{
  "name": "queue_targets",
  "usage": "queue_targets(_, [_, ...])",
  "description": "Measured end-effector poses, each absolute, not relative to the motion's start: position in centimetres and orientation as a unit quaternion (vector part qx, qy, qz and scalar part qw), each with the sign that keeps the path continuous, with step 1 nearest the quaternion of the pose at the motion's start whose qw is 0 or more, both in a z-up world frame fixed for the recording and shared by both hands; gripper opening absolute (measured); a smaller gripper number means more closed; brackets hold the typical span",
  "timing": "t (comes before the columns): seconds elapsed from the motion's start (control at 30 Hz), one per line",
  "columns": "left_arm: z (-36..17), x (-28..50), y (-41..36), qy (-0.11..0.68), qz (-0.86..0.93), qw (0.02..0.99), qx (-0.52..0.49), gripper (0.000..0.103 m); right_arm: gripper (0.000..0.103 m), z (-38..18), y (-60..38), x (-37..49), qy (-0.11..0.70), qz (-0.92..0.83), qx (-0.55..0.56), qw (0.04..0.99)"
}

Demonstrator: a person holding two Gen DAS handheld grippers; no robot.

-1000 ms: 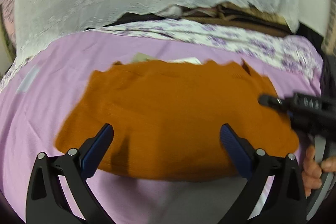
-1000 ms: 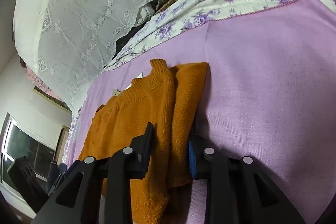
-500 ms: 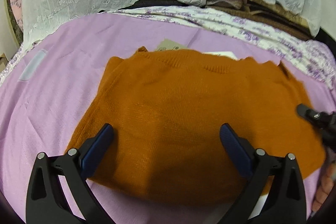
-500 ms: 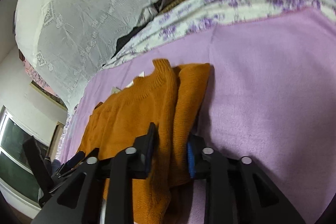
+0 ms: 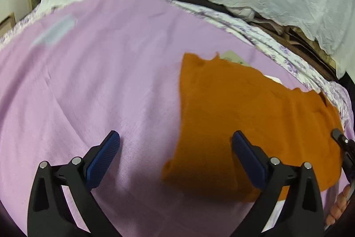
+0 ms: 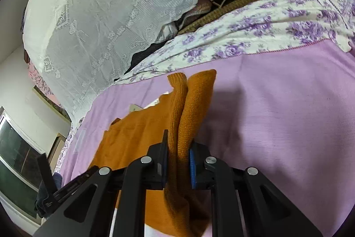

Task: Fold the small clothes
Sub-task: 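Lift the held side and fold it across the bundle with the right gripper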

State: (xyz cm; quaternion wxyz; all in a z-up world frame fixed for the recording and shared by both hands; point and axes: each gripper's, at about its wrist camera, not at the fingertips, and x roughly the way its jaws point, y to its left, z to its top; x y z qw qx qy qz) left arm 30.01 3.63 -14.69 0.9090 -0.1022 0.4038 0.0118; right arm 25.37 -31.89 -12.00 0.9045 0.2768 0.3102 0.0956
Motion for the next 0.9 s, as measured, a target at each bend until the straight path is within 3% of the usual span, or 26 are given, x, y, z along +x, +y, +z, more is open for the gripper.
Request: queue_targets(0.9, [-14.0,29.4,3.2,0.392,0.004,0.915,-0.089,0.099,0.016,-8.9,-28.9,25.6,0.328,0.082,0.312,0.888])
